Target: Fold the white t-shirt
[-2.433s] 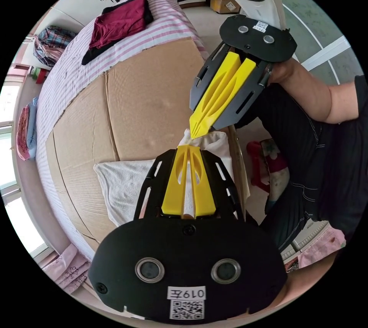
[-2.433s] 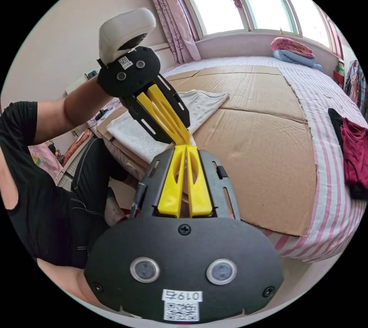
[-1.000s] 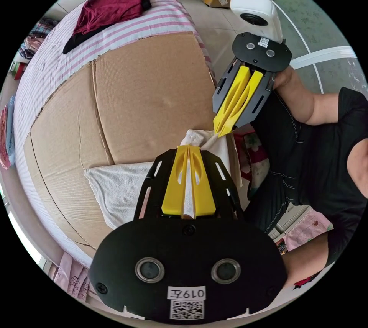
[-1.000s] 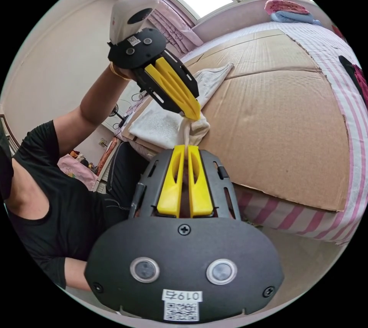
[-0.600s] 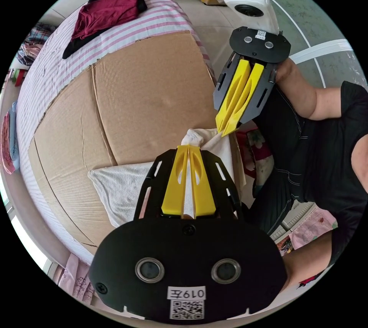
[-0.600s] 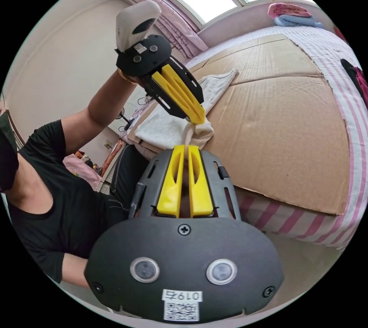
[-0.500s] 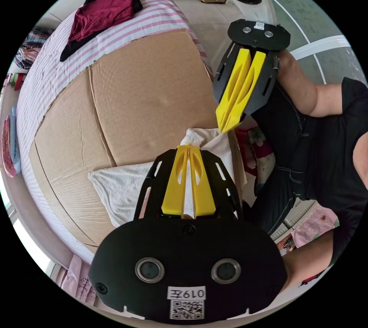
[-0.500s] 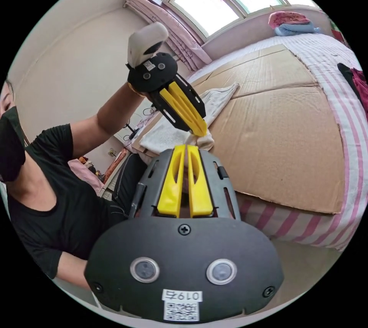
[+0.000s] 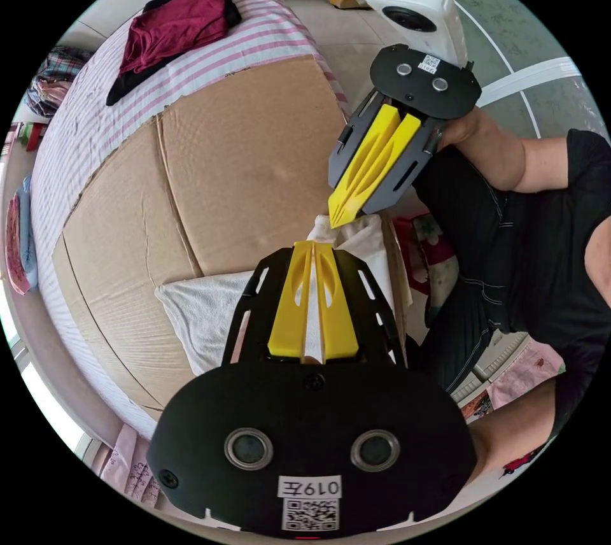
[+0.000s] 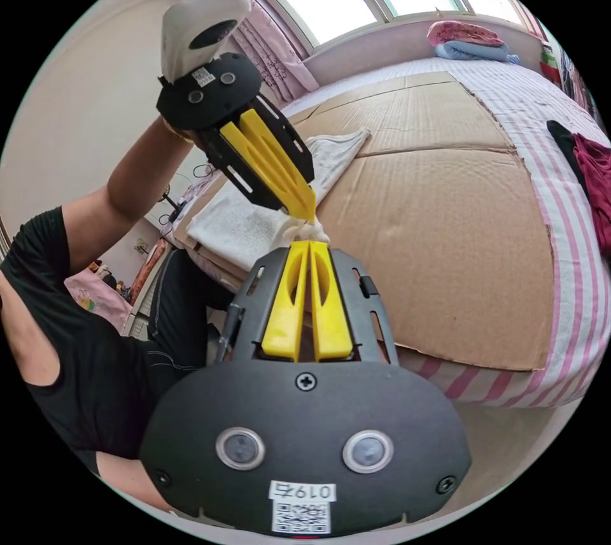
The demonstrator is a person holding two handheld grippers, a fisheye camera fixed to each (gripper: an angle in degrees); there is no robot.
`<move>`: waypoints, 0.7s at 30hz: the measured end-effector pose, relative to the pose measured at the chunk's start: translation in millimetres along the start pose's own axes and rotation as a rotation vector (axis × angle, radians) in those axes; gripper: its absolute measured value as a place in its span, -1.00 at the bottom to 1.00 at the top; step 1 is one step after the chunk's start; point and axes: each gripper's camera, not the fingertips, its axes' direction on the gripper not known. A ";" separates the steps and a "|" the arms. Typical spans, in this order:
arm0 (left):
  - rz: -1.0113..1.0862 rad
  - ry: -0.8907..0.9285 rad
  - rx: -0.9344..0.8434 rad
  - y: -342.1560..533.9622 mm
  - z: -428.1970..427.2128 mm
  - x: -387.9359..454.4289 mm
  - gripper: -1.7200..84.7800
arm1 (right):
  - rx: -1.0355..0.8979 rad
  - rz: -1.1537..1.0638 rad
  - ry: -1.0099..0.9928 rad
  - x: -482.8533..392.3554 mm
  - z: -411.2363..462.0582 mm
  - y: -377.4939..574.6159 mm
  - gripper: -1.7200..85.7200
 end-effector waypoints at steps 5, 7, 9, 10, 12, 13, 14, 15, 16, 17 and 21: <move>0.077 -0.079 0.046 7.8 -16.6 4.5 -0.92 | -0.014 0.008 -0.003 1.2 5.9 -4.3 -0.98; 0.155 -0.126 0.012 1.5 -12.5 15.1 -0.91 | -0.017 0.012 -0.004 1.6 7.5 -5.4 -0.98; 0.251 -0.168 -0.064 -12.5 -1.9 25.9 -0.88 | -0.014 0.021 -0.016 4.0 8.0 -5.7 -0.98; 0.269 -0.161 -0.081 -16.5 0.5 26.7 -0.87 | -0.013 0.024 -0.022 5.5 8.1 -5.8 -0.98; 0.298 -0.097 -0.115 -33.8 6.0 20.9 -0.83 | -0.011 0.030 -0.030 7.6 8.3 -5.9 -0.98; 0.296 -0.078 -0.117 -38.1 6.5 17.4 -0.82 | -0.009 0.034 -0.037 9.2 8.5 -6.1 -0.98; 0.283 -0.047 -0.118 -45.7 7.2 8.3 -0.82 | -0.009 0.038 -0.043 10.5 8.7 -6.5 -0.98; 0.260 -0.017 -0.114 -52.4 7.8 -3.2 -0.83 | -0.008 0.038 -0.044 10.9 8.7 -6.7 -0.98; 0.247 0.001 -0.111 -55.4 8.3 -9.4 -0.84 | -0.008 0.039 -0.046 11.5 9.0 -7.3 -0.98; 0.237 0.051 -0.105 -60.1 9.8 -19.7 -0.87 | -0.009 0.038 -0.045 11.7 9.5 -8.0 -0.98; 0.298 0.152 -0.164 -75.2 26.2 -33.7 -0.92 | -0.010 0.040 -0.052 13.8 9.9 -9.7 -0.98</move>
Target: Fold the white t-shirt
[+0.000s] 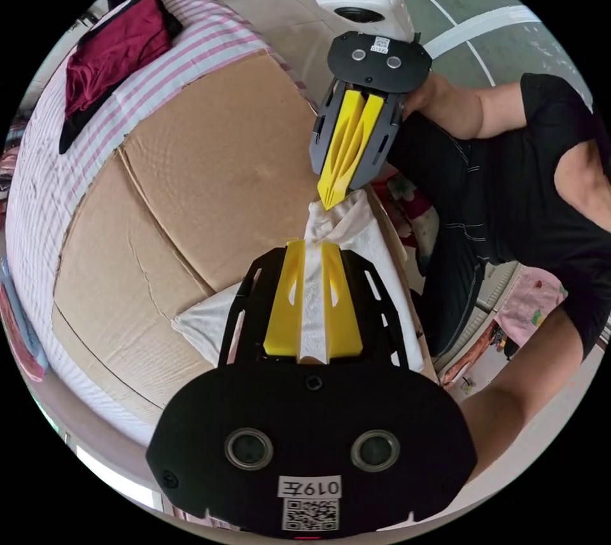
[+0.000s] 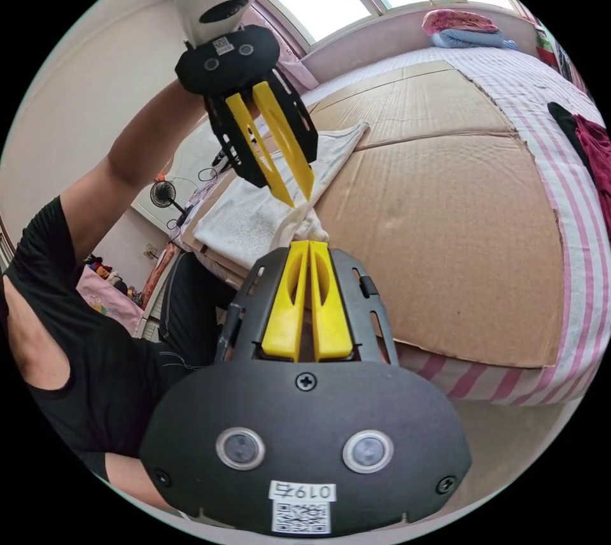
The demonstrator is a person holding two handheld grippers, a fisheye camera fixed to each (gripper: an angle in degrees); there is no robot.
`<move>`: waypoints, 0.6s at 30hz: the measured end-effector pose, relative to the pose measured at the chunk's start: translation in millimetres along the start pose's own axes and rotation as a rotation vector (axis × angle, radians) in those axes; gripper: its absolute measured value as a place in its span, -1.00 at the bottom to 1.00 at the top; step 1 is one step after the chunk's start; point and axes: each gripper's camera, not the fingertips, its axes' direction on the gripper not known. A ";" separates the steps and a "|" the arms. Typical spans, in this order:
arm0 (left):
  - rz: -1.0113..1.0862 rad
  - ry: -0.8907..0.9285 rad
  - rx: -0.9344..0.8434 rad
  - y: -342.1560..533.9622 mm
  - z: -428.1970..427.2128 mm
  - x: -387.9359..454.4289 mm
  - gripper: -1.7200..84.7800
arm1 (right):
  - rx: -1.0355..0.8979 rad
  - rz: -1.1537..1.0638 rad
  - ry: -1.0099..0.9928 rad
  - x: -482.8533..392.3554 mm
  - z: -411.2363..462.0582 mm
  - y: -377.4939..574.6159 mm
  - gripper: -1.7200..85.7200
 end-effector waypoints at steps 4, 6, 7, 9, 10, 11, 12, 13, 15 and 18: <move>0.005 -0.016 -0.062 -12.5 7.3 -17.4 -0.94 | -0.002 0.001 -0.007 2.4 0.4 -2.4 -0.98; 0.027 0.033 -0.057 -20.4 7.3 -28.2 -0.94 | -0.003 0.003 -0.010 3.5 0.6 -3.6 -0.98; 0.036 0.046 -0.057 -22.6 7.6 -30.3 -0.94 | -0.003 0.003 -0.013 4.3 0.8 -4.3 -0.98; 0.058 0.072 -0.064 -31.7 9.9 -39.0 -0.94 | -0.004 0.005 -0.018 5.7 0.9 -5.2 -0.98; 0.058 0.074 -0.062 -33.8 10.2 -41.9 -0.94 | -0.004 0.006 -0.020 6.6 0.8 -5.7 -0.98; 0.061 0.086 -0.056 -37.5 10.5 -47.4 -0.94 | -0.004 0.008 -0.023 7.4 0.6 -6.0 -0.98; 0.066 0.102 -0.046 -40.5 10.4 -52.5 -0.94 | -0.004 0.008 -0.024 7.9 0.5 -6.2 -0.98; 0.067 0.110 -0.043 -41.9 10.6 -55.1 -0.94 | -0.003 0.010 -0.027 8.8 0.3 -6.4 -0.98; 0.084 0.154 -0.050 -46.9 14.1 -62.3 -0.94 | -0.003 0.011 -0.029 9.9 -0.2 -6.7 -0.98; 0.097 0.189 -0.027 -48.0 10.4 -69.6 -0.93 | -0.002 0.014 -0.033 11.7 -1.0 -7.2 -0.98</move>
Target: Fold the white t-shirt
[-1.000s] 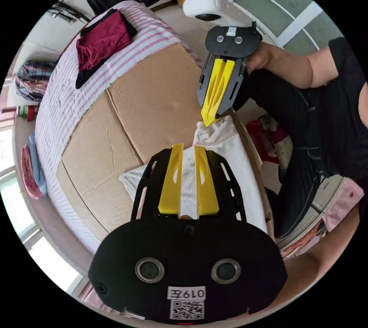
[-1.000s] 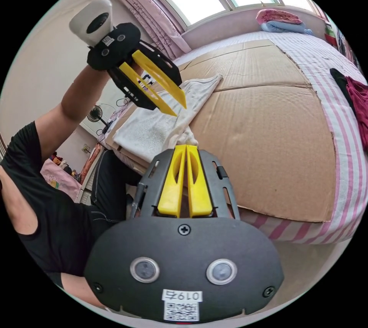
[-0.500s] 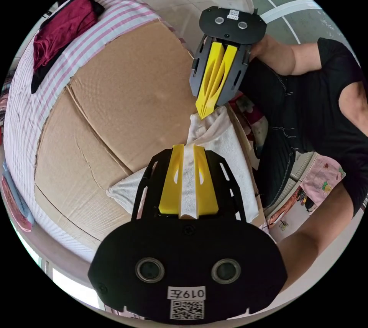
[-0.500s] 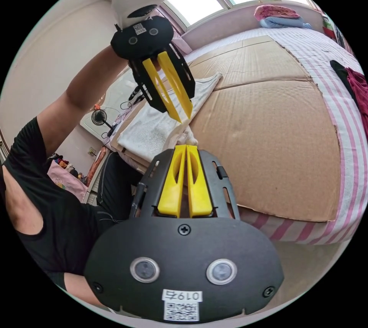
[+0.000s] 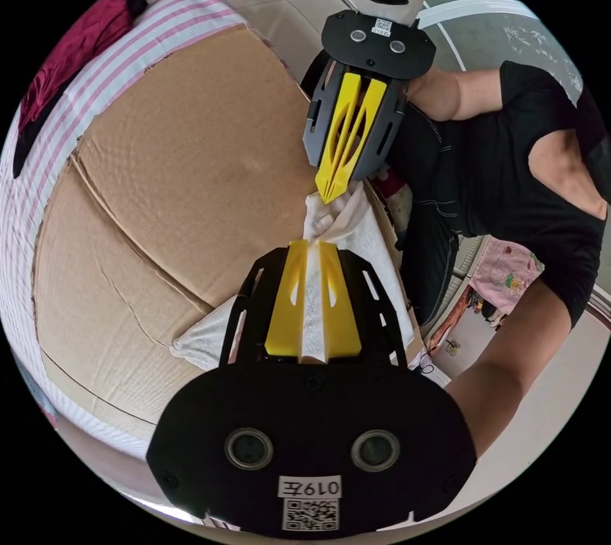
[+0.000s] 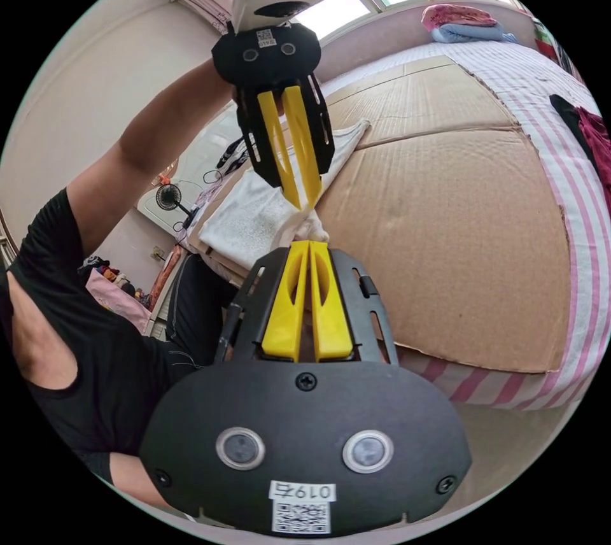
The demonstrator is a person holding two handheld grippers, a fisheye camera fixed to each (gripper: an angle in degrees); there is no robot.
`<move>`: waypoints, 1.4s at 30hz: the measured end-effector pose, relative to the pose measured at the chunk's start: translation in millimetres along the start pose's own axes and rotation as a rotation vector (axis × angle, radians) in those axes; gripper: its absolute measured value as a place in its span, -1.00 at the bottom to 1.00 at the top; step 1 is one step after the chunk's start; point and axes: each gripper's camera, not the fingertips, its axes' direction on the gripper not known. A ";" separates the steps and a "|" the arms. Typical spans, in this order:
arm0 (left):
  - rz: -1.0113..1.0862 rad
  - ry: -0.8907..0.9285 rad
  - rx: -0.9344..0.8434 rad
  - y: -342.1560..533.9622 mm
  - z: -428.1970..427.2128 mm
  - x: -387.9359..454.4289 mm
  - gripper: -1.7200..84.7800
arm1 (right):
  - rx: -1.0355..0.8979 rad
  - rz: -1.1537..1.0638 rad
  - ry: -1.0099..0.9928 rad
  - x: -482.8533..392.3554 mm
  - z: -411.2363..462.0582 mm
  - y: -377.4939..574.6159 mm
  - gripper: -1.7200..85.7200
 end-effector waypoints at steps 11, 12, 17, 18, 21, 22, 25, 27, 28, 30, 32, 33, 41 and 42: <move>-0.035 -0.035 -0.016 -15.2 5.5 -22.2 -0.94 | 0.002 0.003 -0.005 4.5 -3.3 -1.2 -0.98; -0.028 -0.026 -0.026 -17.3 7.9 -23.0 -0.94 | 0.001 0.003 -0.005 4.8 -3.5 -1.3 -0.98; -0.021 -0.013 -0.073 -22.7 17.8 -24.5 -0.94 | 0.002 0.007 -0.013 7.9 -6.0 -1.4 -0.98; -0.023 -0.016 -0.068 -23.8 18.4 -25.2 -0.94 | 0.002 0.007 -0.013 7.9 -6.2 -1.4 -0.98; -0.020 -0.015 -0.075 -26.7 22.5 -25.2 -0.94 | 0.001 0.009 -0.013 8.9 -7.6 -1.3 -0.98; -0.017 -0.016 -0.079 -27.0 23.4 -24.6 -0.94 | 0.002 0.011 -0.015 9.6 -8.4 -1.1 -0.98; -0.019 -0.013 -0.083 -25.3 24.6 -23.4 -0.93 | 0.004 0.012 -0.017 10.7 -10.4 -0.4 -0.98; -0.025 -0.019 -0.073 -21.1 23.6 -21.3 -0.93 | 0.004 0.014 -0.019 11.6 -11.5 -0.2 -0.98; -0.023 -0.023 -0.070 -19.7 23.1 -20.0 -0.93 | 0.004 0.015 -0.020 12.1 -12.1 -0.1 -0.98; -0.020 -0.052 -0.039 -12.6 18.7 -13.9 -0.93 | 0.004 0.017 -0.021 12.8 -13.3 0.2 -0.98; -0.021 -0.076 0.009 -5.8 11.9 -10.3 -0.94 | 0.004 0.019 -0.023 13.6 -15.0 0.7 -0.98; -0.030 -0.098 0.056 -0.8 6.3 -9.6 -0.94 | 0.003 0.019 -0.023 13.9 -15.4 0.9 -0.98; -0.107 -0.138 0.099 3.5 23.6 -23.6 -0.94 | -0.004 0.027 -0.042 18.0 -21.7 3.6 -0.98; -0.106 -0.130 0.093 2.1 28.6 -24.5 -0.94 | -0.004 0.028 -0.045 18.4 -22.2 3.8 -0.98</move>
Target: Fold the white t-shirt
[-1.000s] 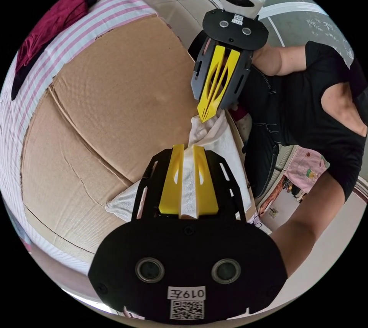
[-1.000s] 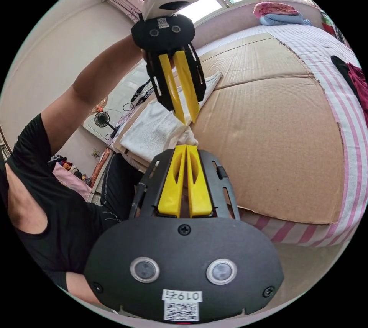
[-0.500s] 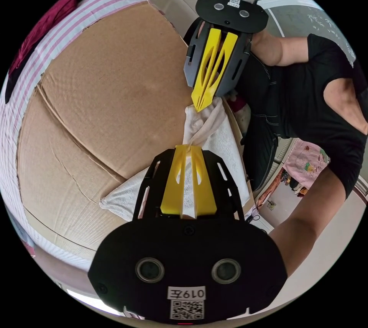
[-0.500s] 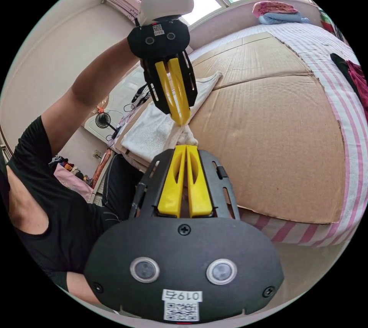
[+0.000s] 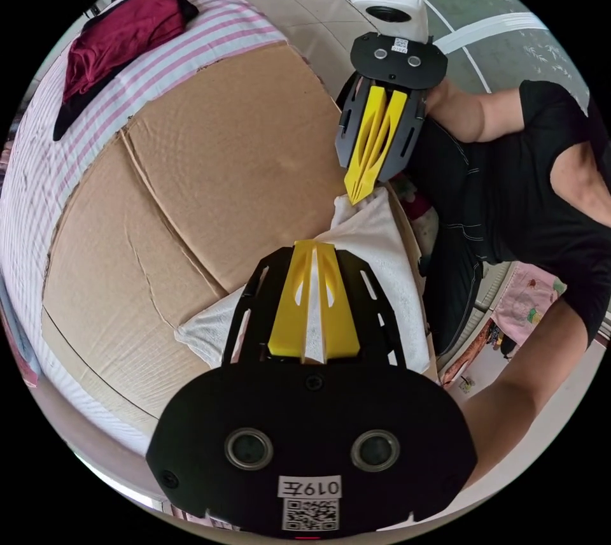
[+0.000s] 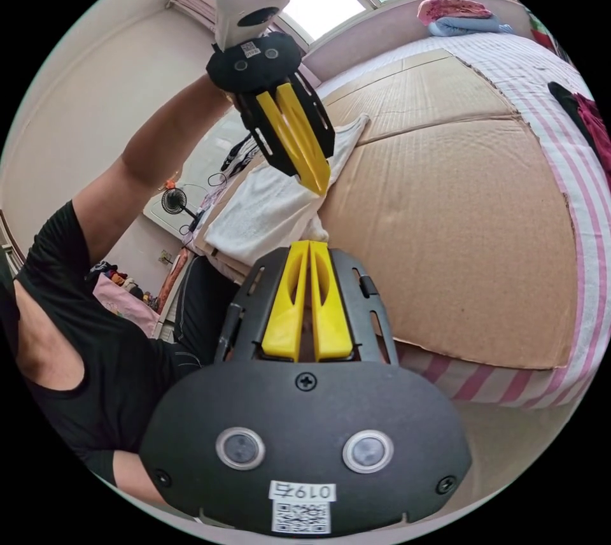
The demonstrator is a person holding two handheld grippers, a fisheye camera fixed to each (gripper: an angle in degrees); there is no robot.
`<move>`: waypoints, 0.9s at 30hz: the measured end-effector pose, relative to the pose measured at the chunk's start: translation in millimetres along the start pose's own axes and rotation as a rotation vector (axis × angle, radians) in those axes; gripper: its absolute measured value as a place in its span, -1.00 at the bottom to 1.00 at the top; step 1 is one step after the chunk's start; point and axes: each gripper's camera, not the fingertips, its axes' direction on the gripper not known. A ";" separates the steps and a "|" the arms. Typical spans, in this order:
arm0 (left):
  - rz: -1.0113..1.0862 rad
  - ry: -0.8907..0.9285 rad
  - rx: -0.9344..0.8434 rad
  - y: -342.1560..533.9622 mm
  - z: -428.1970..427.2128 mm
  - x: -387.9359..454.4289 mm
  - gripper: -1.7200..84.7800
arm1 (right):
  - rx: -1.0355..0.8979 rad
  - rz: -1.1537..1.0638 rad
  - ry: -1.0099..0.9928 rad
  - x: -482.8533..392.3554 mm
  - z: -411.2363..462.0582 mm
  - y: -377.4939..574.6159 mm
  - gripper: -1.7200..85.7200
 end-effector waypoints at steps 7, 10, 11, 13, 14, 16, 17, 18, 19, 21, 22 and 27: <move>0.005 0.001 -0.008 2.1 9.4 2.7 -0.94 | 0.000 -0.008 -0.005 -0.3 -7.7 3.5 -0.98; 0.000 0.009 -0.010 6.8 12.6 1.8 -0.94 | 0.018 -0.009 -0.023 0.4 -14.4 6.2 -0.97; -0.001 0.009 -0.011 8.8 14.2 1.7 -0.94 | 0.035 -0.014 -0.034 -0.1 -18.5 7.6 -0.97; -0.004 0.007 -0.008 11.9 16.3 1.5 -0.94 | 0.060 -0.024 -0.053 -1.6 -25.2 10.0 -0.97; -0.003 0.007 -0.006 14.3 17.8 1.5 -0.94 | 0.068 -0.029 -0.073 -1.7 -28.4 11.7 -0.96; -0.006 0.006 -0.006 17.9 19.9 1.1 -0.94 | 0.064 -0.029 -0.103 -0.4 -31.0 14.3 -0.93; -0.007 0.006 -0.008 20.4 21.1 0.7 -0.94 | 0.060 -0.014 -0.116 2.2 -32.4 16.1 -0.90; -0.009 0.004 -0.009 23.1 22.2 0.3 -0.94 | 0.059 -0.007 -0.122 3.6 -32.9 16.8 -0.88; -0.009 0.002 -0.009 24.5 22.6 0.2 -0.94 | 0.053 0.000 -0.137 5.6 -33.3 18.0 -0.85; -0.008 0.003 -0.007 30.5 24.5 -1.0 -0.94 | 0.051 -0.027 -0.179 3.4 -34.6 18.8 -0.85; -0.009 0.002 -0.008 32.0 25.3 -1.5 -0.94 | 0.060 -0.040 -0.199 0.8 -36.4 18.8 -0.86; -0.007 0.003 -0.011 47.1 34.9 -4.8 -0.94 | 0.012 -0.012 -0.133 -0.4 -29.1 15.2 -0.83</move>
